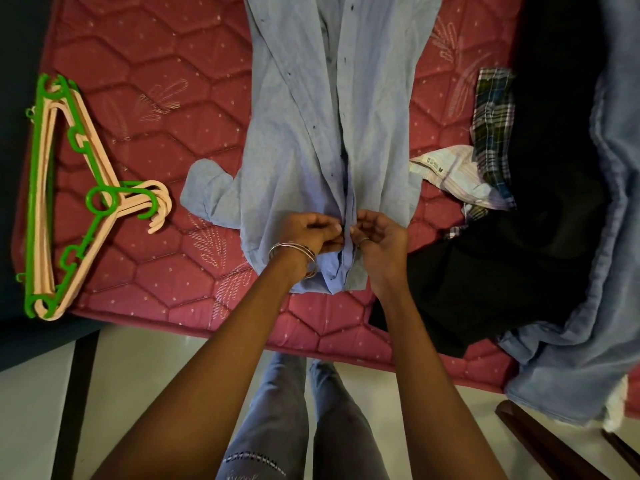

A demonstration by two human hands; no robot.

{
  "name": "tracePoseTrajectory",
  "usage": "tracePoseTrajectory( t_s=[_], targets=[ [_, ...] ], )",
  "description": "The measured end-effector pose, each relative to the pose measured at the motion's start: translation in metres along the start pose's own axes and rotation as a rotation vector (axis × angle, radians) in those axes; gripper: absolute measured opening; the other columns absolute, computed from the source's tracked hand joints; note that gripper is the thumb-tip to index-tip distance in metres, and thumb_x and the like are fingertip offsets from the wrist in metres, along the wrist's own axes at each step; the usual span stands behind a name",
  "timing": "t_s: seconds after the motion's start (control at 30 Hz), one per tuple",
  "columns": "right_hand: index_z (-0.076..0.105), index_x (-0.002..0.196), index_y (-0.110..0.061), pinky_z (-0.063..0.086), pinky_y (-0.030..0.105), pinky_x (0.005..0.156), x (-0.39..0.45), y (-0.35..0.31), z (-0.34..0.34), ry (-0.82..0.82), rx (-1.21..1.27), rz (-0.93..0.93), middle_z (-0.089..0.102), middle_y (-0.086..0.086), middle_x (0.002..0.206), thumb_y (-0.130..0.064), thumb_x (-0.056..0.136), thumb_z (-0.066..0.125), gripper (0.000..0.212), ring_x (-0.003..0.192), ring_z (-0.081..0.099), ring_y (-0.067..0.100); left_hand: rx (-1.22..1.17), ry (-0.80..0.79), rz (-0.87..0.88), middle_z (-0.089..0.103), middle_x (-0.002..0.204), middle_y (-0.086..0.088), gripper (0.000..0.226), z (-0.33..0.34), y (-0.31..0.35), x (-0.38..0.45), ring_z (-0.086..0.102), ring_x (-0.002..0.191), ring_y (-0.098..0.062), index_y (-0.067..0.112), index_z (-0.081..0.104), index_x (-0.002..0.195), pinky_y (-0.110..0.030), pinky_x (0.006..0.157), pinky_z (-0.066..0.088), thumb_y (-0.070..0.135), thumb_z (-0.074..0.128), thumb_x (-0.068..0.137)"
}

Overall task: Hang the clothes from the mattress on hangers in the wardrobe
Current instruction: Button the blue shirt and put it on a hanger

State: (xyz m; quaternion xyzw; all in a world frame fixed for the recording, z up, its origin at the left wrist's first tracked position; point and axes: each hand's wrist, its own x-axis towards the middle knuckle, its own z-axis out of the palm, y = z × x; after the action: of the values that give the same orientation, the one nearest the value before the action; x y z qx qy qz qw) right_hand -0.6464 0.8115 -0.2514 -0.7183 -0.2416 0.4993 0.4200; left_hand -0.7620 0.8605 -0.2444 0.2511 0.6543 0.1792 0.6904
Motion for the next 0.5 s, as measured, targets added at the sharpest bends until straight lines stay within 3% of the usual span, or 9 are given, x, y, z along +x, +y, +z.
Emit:
tracePoseTrajectory(
  t_s=[0.1,0.2,0.27,0.33,0.4,0.5],
  targets=[
    [0.062,0.101,-0.006,0.057,0.031,0.074,-0.002,0.002,0.004,0.07,-0.049,-0.09,0.068,0.009,0.094,0.006,0.086,0.061,0.019,0.086,0.068,0.02,0.087,0.103,0.074,0.068,0.071,-0.009,0.008,0.002,0.001,-0.002,0.067,0.066,-0.022,0.006,0.069,0.079,-0.029,0.068,0.059,-0.001,0.066,0.083],
    [0.058,0.102,-0.002,0.056,0.034,0.078,-0.003,-0.001,0.005,0.12,0.045,-0.123,0.064,0.017,0.096,0.01,0.084,0.059,0.022,0.088,0.065,0.024,0.672,0.305,0.403,0.071,0.087,-0.012,0.012,-0.001,0.007,-0.005,0.066,0.083,-0.029,0.005,0.073,0.088,-0.032,0.077,0.049,0.006,0.062,0.084],
    [0.058,0.101,-0.004,0.055,0.03,0.079,-0.004,-0.004,0.006,0.072,0.07,-0.134,0.064,0.015,0.095,0.012,0.085,0.058,0.023,0.088,0.064,0.022,0.999,0.336,0.515,0.067,0.102,-0.015,0.02,-0.001,0.01,-0.011,0.061,0.095,-0.032,0.006,0.07,0.101,-0.032,0.078,0.041,0.013,0.056,0.088],
    [0.058,0.096,-0.014,0.053,0.023,0.074,-0.006,-0.007,0.009,0.018,0.01,-0.18,0.064,0.002,0.09,0.01,0.086,0.059,0.026,0.083,0.063,0.012,0.98,0.328,0.573,0.068,0.1,-0.016,0.019,0.001,0.008,-0.014,0.062,0.093,-0.033,0.006,0.071,0.1,-0.034,0.077,0.041,0.012,0.058,0.087],
    [0.06,0.094,-0.017,0.051,0.018,0.069,-0.006,-0.008,0.012,0.009,-0.121,-0.255,0.063,-0.009,0.087,0.004,0.087,0.062,0.022,0.077,0.06,0.0,0.76,0.358,0.606,0.072,0.09,-0.015,0.014,0.004,0.004,-0.017,0.067,0.083,-0.029,0.004,0.073,0.093,-0.032,0.074,0.048,0.007,0.063,0.083],
    [0.065,0.098,-0.008,0.048,0.01,0.068,-0.003,-0.006,0.01,0.01,-0.311,-0.326,0.065,-0.004,0.086,0.001,0.085,0.065,0.016,0.073,0.058,-0.005,0.53,0.326,0.508,0.072,0.08,-0.007,0.011,0.003,0.003,-0.018,0.064,0.069,-0.009,0.002,0.074,0.089,-0.014,0.066,0.049,0.002,0.065,0.083]
  ],
)
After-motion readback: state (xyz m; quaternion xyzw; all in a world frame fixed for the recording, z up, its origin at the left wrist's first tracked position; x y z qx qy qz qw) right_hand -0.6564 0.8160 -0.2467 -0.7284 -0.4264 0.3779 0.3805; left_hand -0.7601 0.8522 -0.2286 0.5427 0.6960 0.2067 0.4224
